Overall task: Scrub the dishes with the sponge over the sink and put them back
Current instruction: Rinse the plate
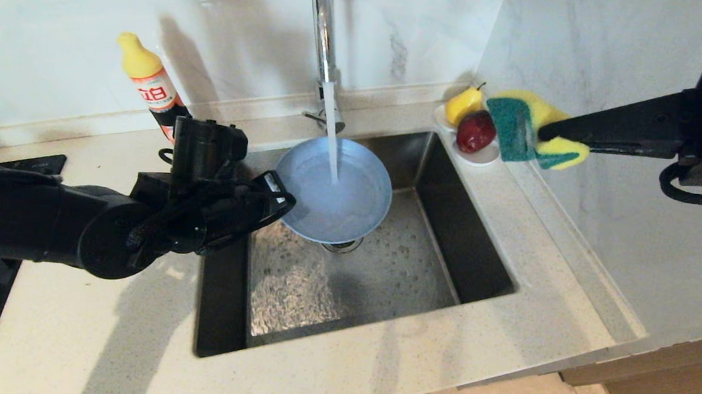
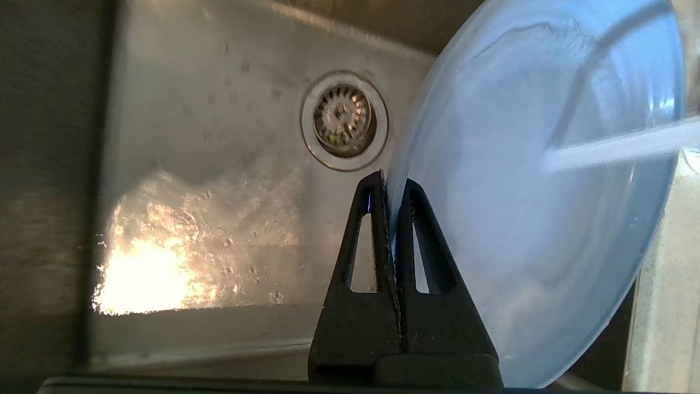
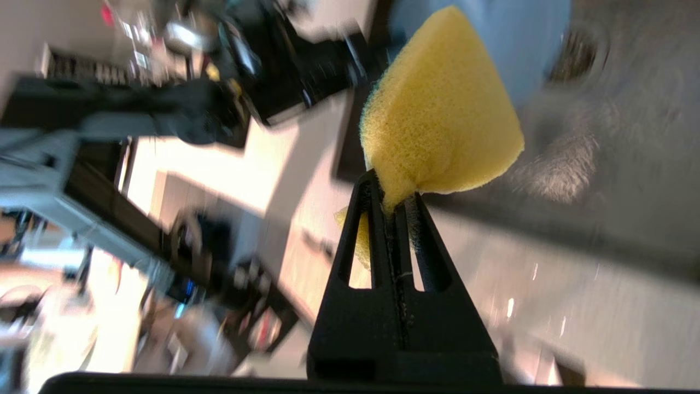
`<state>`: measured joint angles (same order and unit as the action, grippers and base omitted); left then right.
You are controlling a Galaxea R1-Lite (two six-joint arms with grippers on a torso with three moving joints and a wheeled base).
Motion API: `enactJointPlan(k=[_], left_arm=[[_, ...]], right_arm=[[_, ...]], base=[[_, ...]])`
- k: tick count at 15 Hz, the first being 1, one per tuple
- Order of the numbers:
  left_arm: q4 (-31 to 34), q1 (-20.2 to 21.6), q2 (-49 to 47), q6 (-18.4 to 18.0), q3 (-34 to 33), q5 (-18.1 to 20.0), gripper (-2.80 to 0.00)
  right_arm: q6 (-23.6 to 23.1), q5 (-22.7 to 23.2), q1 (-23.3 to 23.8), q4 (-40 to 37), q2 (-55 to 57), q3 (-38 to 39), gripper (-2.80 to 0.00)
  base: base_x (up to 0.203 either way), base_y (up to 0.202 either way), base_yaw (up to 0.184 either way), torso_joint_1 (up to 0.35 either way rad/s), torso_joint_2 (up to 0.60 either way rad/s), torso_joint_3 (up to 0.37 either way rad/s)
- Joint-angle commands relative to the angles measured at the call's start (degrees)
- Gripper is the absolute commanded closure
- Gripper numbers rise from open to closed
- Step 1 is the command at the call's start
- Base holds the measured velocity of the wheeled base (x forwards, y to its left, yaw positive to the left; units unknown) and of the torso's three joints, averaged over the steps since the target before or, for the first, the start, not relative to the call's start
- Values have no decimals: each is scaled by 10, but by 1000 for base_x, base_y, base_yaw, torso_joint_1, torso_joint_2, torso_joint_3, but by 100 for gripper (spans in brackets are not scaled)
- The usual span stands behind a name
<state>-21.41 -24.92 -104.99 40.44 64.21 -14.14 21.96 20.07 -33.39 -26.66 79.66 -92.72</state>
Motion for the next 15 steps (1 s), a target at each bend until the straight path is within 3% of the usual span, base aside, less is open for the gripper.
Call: enactJointPlan(k=[1,6,8,15], left_arm=[[17,11,-44,16,49,22,0],[39,13,-46,24,77,72,0],[38,13,-45,31,76,104,0],[51,12,-49,53,64,134,0]], right_arm=[[2,4,30,58,-14,26,0],[40,71,94,97,-29,41,0],[40,73,95,99,-37,63,0],[41,74,119,133,-66,136,0]], base=[[0,0,0,0,0,0],[0,0,0,0,0,0],[0,0,0,0,0,0],[0,0,0,0,0,0]])
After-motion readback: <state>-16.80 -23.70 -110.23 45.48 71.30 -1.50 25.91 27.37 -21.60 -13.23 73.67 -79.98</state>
